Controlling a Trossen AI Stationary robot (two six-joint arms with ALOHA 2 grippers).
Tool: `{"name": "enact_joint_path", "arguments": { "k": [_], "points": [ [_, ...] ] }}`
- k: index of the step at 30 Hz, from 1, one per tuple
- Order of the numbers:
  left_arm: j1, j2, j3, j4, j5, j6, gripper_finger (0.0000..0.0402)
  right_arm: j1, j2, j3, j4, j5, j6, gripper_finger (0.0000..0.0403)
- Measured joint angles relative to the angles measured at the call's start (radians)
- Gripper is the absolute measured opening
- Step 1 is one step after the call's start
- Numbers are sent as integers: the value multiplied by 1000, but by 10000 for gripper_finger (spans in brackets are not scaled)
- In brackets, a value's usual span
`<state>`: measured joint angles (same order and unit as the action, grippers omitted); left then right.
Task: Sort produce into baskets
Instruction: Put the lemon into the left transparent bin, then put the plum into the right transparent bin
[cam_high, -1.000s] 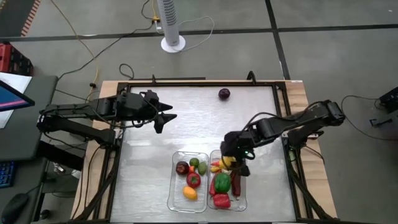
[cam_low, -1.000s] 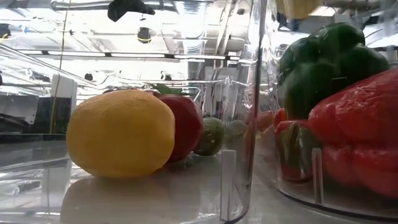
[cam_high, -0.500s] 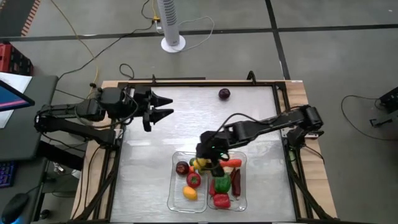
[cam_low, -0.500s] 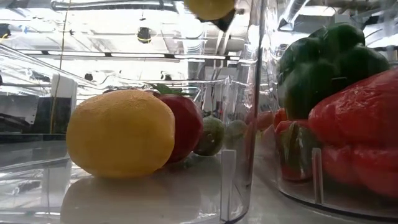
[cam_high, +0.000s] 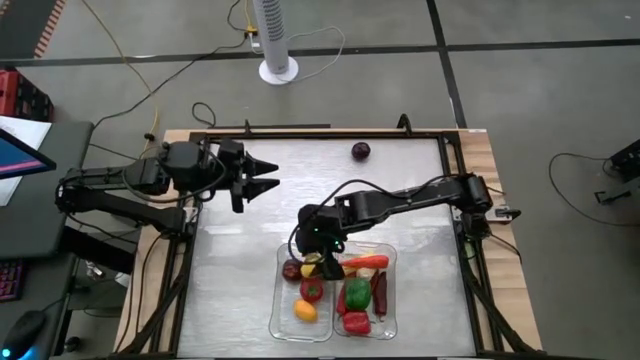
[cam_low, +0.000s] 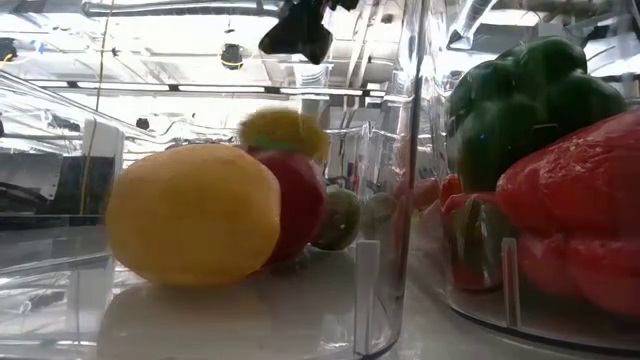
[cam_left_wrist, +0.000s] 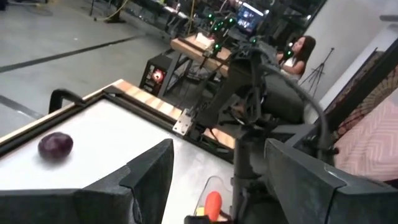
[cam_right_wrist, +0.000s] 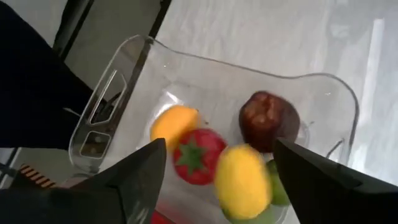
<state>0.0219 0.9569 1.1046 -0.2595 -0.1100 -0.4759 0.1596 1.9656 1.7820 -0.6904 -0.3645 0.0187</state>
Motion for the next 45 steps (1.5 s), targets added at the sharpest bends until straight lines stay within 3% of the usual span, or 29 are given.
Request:
{"name": "enact_joint_path", "arguments": {
  "k": [6,13,18,26,31,38,41,45],
  "points": [
    [0,0,0,-51,-1,0,238,-10,-24,6,-70,73,4,332],
    [0,11,0,-100,-38,5,238,-111,-162,6,-271,348,29,319],
    [1,42,0,-106,-108,28,238,-226,-291,-40,-316,516,7,312],
    [20,153,0,-85,-131,17,238,-503,-519,-346,-216,492,-2,311],
    [48,188,0,-83,-130,10,238,-651,-579,-547,-116,485,-28,314],
    [97,188,0,-82,-132,5,238,-786,-491,-646,-32,336,-240,369],
    [121,188,0,-82,-133,-15,238,-822,-419,-618,-8,322,-261,395],
    [155,188,0,-82,-137,-34,238,-854,-313,-549,-28,282,-279,391]
  ]
}}
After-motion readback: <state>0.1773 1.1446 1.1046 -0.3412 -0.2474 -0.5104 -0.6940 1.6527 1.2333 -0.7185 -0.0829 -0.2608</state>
